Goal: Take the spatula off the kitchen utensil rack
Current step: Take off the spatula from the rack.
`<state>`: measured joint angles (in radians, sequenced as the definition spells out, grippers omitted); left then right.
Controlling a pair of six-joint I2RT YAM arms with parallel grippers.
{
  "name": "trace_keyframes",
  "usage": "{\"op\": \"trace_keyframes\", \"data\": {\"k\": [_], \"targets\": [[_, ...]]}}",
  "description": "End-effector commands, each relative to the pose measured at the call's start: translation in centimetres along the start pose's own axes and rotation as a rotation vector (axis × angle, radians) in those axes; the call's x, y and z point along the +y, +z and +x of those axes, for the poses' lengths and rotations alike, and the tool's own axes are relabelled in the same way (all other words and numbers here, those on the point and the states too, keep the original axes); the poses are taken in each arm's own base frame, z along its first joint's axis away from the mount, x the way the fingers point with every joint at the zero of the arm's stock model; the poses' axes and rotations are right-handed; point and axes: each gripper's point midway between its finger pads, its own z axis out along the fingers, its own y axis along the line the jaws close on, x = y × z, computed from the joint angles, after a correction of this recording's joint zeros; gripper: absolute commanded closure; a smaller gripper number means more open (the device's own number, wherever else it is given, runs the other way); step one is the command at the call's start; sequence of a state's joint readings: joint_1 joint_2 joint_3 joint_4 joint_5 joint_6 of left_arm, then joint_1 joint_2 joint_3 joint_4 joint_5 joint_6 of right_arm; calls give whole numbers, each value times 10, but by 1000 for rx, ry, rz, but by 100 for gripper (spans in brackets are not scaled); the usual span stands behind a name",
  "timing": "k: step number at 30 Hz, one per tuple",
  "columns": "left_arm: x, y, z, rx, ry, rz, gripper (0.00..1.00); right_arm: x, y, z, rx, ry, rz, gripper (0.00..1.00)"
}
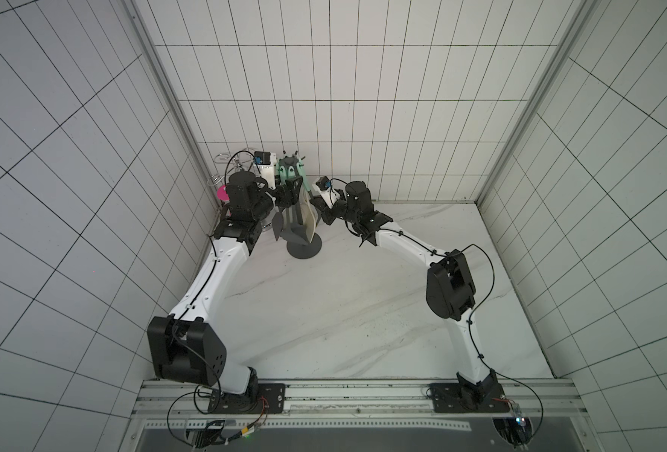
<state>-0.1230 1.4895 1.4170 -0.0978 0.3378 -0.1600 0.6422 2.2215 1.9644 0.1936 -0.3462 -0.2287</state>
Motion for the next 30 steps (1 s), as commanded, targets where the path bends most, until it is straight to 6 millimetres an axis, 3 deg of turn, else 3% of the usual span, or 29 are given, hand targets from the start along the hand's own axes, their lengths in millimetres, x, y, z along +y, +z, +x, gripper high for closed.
{"op": "trace_keyframes", "data": {"k": [1,10,18,22,30], "targets": [[2,-7,-7,-10,25,-24,28,1,-21,-47,-111,-62,35,100],[4,-17,-9,-17,20,-54,28,9,-50,-72,-223,-133,122,100],[0,-31,-3,-5,15,-54,27,9,-72,-86,-250,-84,182,100],[-4,-44,0,6,19,-59,24,9,-91,-74,-194,-56,214,100],[-23,-74,16,37,12,-14,22,18,-153,-34,30,44,227,100]]}}
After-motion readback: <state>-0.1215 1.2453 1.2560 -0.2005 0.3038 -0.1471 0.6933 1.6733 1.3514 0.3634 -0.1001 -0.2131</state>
